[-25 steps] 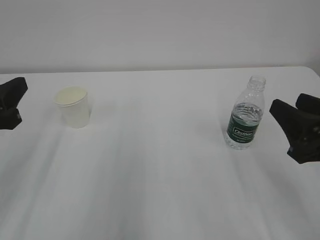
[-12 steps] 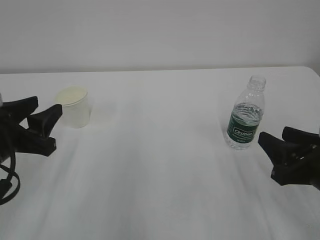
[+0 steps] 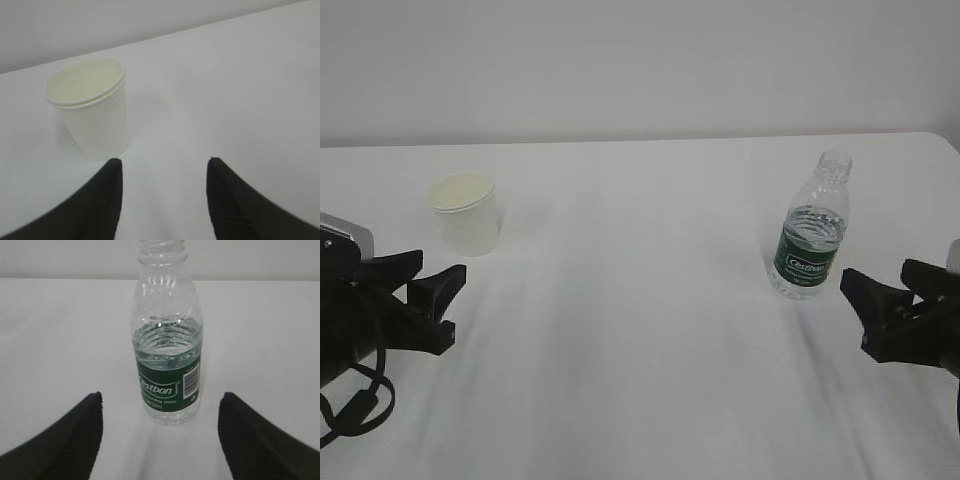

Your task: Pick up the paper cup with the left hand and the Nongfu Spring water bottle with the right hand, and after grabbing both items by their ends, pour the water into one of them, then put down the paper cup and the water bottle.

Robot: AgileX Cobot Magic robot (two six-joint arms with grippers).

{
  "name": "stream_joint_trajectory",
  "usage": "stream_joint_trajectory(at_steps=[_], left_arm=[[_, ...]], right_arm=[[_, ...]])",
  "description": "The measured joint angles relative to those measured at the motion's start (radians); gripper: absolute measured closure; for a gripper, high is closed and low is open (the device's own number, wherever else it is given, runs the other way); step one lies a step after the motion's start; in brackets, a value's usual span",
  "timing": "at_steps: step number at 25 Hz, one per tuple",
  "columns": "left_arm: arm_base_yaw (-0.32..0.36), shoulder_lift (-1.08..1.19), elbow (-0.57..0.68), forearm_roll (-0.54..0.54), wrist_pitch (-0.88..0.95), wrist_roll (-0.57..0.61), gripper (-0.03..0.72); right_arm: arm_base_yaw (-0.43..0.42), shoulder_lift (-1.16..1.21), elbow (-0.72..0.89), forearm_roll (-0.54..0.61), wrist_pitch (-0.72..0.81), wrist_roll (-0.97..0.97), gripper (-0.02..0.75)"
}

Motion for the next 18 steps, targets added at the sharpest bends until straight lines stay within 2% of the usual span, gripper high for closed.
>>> stream_joint_trajectory(at_steps=[3,18], left_arm=[[0.0,0.0,0.0,0.0,0.0,0.0,0.3],[0.0,0.0,0.0,0.0,-0.002,-0.002,0.3]], right_arm=[[0.0,0.039,-0.031,0.022,0.0,-0.002,0.142],[0.0,0.271,-0.196,0.019,0.0,-0.038,0.131]])
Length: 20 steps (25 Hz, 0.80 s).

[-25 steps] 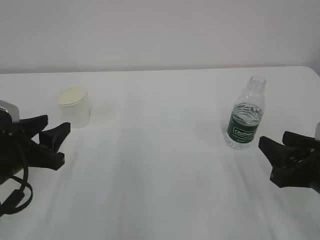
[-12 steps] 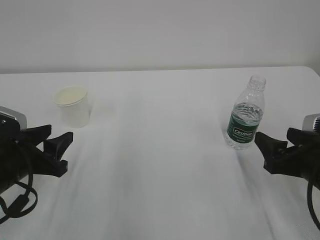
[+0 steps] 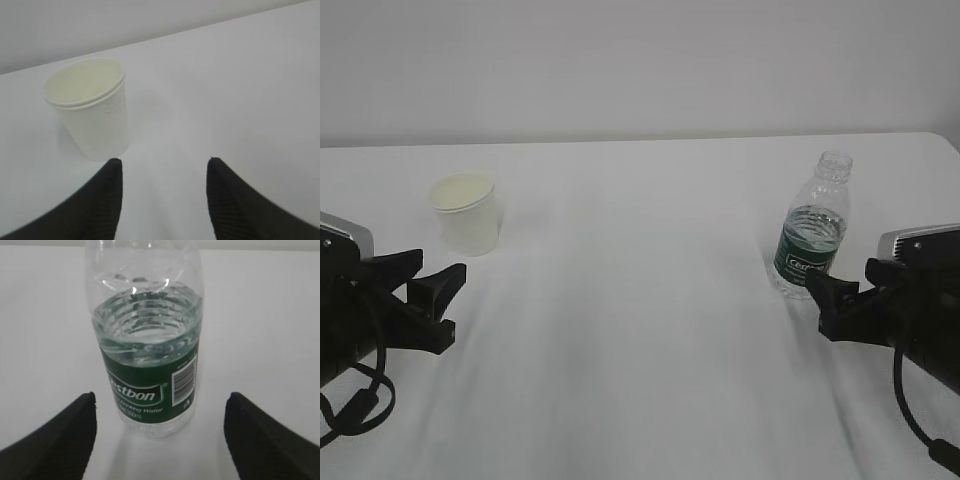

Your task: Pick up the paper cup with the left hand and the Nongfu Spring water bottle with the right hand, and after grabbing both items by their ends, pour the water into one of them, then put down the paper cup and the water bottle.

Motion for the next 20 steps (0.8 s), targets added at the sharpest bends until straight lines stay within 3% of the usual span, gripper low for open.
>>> stream_joint_trajectory(at_steps=[20], left_arm=[[0.0,0.0,0.0,-0.002,-0.002,0.0,0.3]], right_arm=[[0.0,0.207,-0.206,-0.046,-0.002,0.055,0.131]])
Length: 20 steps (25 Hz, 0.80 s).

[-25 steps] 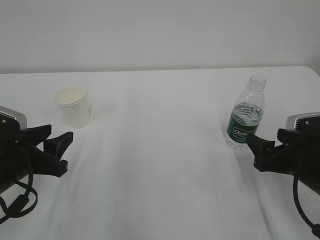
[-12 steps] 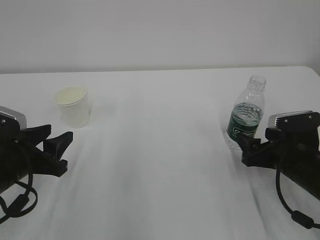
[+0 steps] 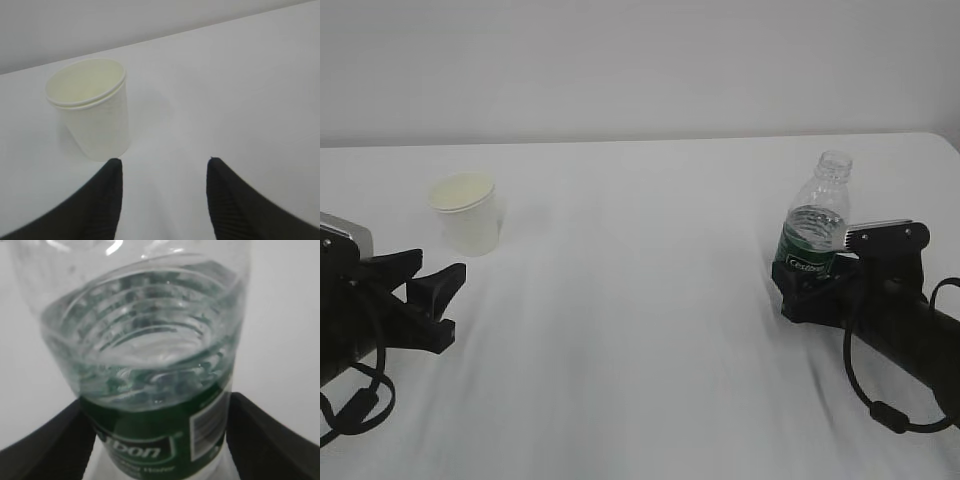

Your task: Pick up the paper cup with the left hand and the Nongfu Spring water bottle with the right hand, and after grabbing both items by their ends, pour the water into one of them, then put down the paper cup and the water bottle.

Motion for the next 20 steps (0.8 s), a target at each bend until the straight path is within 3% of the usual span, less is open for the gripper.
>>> stream_joint_trajectory(at_steps=[20], left_arm=[[0.0,0.002,0.0,0.0,0.0,-0.002,0.3]], right_arm=[[0.0,0.035,-0.1,-0.006,0.0,0.028,0.132]])
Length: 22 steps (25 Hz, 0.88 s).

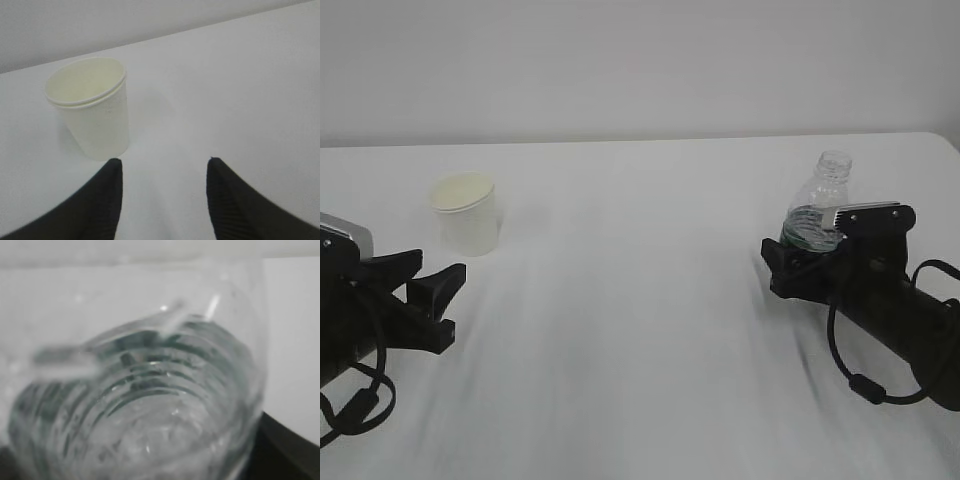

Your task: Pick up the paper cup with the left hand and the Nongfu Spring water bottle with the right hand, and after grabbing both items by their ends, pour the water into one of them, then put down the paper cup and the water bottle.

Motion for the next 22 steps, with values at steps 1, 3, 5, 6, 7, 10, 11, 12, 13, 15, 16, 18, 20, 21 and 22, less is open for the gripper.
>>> stream_joint_trajectory(at_steps=[1,3,5,6,7,10,11,12,13,15,16,18,20,21,22], left_arm=[[0.0,0.0,0.0,0.0,0.0,0.0,0.3],[0.0,0.0,0.0,0.0,0.0,0.0,0.3],[0.0,0.0,0.0,0.0,0.0,0.0,0.3],[0.0,0.002,0.0,0.0,-0.002,0.0,0.3],[0.0,0.008,0.0,0.0,-0.002,0.0,0.3],[0.0,0.03,0.0,0.0,-0.002,0.0,0.3],[0.0,0.038,-0.002,0.0,-0.002,0.0,0.3],[0.0,0.044,-0.001,0.0,-0.002,0.0,0.3],[0.0,0.05,-0.001,0.0,-0.002,0.0,0.3],[0.0,0.064,-0.001,0.0,-0.002,0.0,0.3],[0.0,0.067,-0.002,0.0,-0.002,0.0,0.3],[0.0,0.071,-0.004,0.0,-0.002,0.0,0.3],[0.0,0.071,-0.004,0.0,-0.002,0.0,0.3],[0.0,0.071,-0.004,0.0,-0.002,0.0,0.3],[0.0,0.071,-0.004,0.0,-0.002,0.0,0.3]], right_arm=[[0.0,0.0,-0.004,0.0,0.0,0.0,0.132],[0.0,0.0,-0.011,0.0,0.0,0.0,0.132],[0.0,0.0,-0.012,-0.002,0.0,0.0,0.132],[0.0,0.0,-0.012,-0.002,0.0,0.0,0.133],[0.0,0.0,-0.012,-0.002,0.0,0.0,0.134],[0.0,0.0,-0.012,-0.002,0.0,0.0,0.155],[0.0,0.0,-0.012,-0.004,0.0,0.0,0.17],[0.0,0.0,-0.012,-0.004,0.0,0.0,0.187],[0.0,0.0,-0.012,-0.004,0.0,0.0,0.202],[0.0,0.0,-0.012,-0.004,-0.002,0.0,0.246],[0.0,0.0,-0.012,-0.004,-0.004,0.0,0.264],[0.0,0.0,-0.012,-0.008,-0.004,0.0,0.298],[0.0,0.0,-0.012,-0.013,-0.005,0.0,0.313],[0.0,0.0,-0.012,-0.017,-0.005,0.0,0.316],[0.0,0.0,-0.012,-0.017,-0.005,0.0,0.319]])
